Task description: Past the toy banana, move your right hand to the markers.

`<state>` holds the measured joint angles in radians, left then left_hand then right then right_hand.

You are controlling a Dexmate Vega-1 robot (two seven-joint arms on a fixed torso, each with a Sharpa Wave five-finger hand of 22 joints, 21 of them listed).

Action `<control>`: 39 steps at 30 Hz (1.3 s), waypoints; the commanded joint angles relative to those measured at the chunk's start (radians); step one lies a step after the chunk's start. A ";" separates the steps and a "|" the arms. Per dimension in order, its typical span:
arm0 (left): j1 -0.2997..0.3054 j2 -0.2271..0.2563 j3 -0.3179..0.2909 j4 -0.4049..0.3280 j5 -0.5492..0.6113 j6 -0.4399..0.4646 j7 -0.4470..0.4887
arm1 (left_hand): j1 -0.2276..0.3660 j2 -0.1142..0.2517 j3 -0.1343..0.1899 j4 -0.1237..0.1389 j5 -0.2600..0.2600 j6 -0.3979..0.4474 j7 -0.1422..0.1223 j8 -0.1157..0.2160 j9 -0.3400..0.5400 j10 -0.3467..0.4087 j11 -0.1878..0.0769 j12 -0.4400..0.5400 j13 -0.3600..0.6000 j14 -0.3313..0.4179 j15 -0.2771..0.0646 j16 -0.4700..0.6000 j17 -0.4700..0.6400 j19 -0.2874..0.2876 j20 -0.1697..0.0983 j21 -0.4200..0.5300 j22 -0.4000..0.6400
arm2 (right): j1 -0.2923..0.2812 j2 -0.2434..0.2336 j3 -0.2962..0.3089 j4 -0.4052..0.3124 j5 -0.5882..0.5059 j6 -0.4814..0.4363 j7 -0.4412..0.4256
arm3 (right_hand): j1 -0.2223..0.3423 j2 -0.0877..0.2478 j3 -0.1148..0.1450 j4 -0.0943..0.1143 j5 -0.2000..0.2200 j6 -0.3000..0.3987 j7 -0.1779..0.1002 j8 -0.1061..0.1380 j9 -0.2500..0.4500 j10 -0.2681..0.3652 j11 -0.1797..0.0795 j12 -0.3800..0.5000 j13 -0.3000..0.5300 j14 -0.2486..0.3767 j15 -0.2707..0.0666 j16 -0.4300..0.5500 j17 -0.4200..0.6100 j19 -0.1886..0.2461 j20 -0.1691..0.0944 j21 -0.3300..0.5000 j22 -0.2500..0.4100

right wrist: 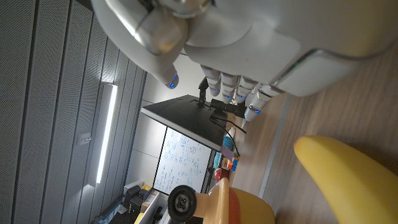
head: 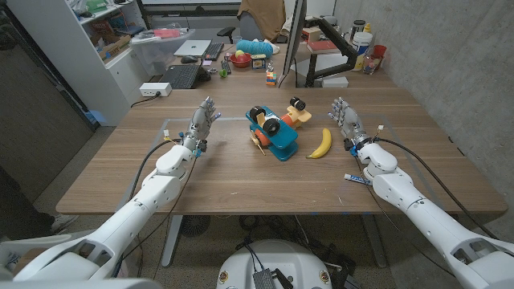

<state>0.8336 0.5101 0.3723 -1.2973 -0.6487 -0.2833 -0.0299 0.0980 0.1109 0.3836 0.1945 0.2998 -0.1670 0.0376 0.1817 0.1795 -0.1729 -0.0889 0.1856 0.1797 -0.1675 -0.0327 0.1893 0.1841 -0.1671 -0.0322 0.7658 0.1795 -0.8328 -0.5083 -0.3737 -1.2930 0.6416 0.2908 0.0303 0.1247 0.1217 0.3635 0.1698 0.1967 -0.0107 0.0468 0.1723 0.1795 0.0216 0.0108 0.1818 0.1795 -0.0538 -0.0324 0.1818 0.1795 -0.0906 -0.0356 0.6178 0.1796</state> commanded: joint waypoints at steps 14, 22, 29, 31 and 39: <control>-0.020 -0.007 0.010 0.024 0.009 0.004 -0.005 | -0.006 0.075 0.008 -0.004 0.004 -0.166 -0.002 0.006 0.003 -0.070 -0.002 0.005 0.002 -0.039 -0.012 0.007 0.004 -0.103 -0.080 0.000 0.002 | 0.019 0.016 -0.001 0.039 -0.006 0.028 0.005 | 0.005 0.051 0.006 -0.011 0.004 0.015 0.025 0.015 0.002 0.027 0.016 0.020 0.001 0.011 0.014 0.013 -0.001 0.009 -0.084 0.002 0.002; -0.021 -0.009 0.011 0.028 0.012 0.002 -0.003 | -0.010 0.075 0.010 -0.005 0.005 -0.163 -0.006 0.008 0.003 -0.067 -0.006 0.007 0.002 -0.039 -0.014 0.007 0.004 -0.102 -0.079 -0.001 0.002 | 0.033 0.017 -0.006 0.059 -0.018 0.046 0.017 | 0.011 0.038 0.000 -0.029 -0.001 0.052 0.029 0.027 0.003 0.081 0.032 0.038 0.002 0.054 0.037 0.022 -0.006 0.041 -0.055 0.005 0.002; -0.020 -0.010 0.011 0.032 0.012 -0.002 -0.005 | -0.014 0.076 0.012 -0.006 0.005 -0.155 -0.014 0.011 0.003 -0.059 -0.009 0.010 0.002 -0.034 -0.016 0.009 0.003 -0.097 -0.066 -0.002 0.002 | 0.048 0.021 -0.011 0.086 -0.051 0.086 0.010 | 0.027 0.040 0.003 -0.045 -0.005 0.100 -0.009 0.038 0.008 0.134 0.017 0.054 0.004 0.085 0.053 0.021 -0.008 0.055 -0.031 0.000 0.003; -0.020 -0.010 0.011 0.033 0.012 -0.001 -0.004 | -0.015 0.076 0.013 -0.006 0.005 -0.154 -0.014 0.012 0.003 -0.057 -0.008 0.011 0.002 -0.032 -0.016 0.010 0.003 -0.095 -0.063 -0.002 0.001 | 0.053 0.020 -0.013 0.095 -0.067 0.102 0.004 | 0.031 0.041 0.005 -0.048 -0.006 0.108 -0.012 0.040 0.009 0.147 0.019 0.058 0.004 0.094 0.047 0.021 -0.008 0.063 -0.033 0.001 0.003; -0.025 -0.011 0.011 0.042 0.010 -0.002 -0.011 | -0.019 0.075 0.016 -0.007 0.006 -0.150 -0.016 0.013 0.003 -0.056 -0.008 0.011 0.002 -0.031 -0.016 0.010 0.003 -0.094 -0.061 -0.004 0.001 | 0.059 0.010 -0.014 0.117 -0.115 0.163 -0.007 | 0.040 0.042 0.009 -0.055 -0.009 0.105 -0.025 0.034 0.011 0.135 0.043 0.049 0.005 0.096 0.069 0.017 -0.006 0.048 -0.004 -0.010 0.004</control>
<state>0.8129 0.5007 0.3824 -1.2651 -0.6381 -0.2806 -0.0348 0.0912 0.1041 0.3916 0.1863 0.2997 -0.1718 0.0319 0.1888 0.1793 -0.1740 -0.0872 0.1925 0.1794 -0.1674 -0.0325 0.1892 0.1839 -0.1669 -0.0322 0.7658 0.1792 -0.7868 -0.4911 -0.3843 -1.2086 0.5806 0.3856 0.0376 0.1496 0.1304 0.3687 0.1198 0.1918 0.0877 0.0304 0.2051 0.1859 0.1534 0.0469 0.2323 0.1793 0.0412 0.0200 0.1933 0.1722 -0.0346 -0.0303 0.6134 0.1792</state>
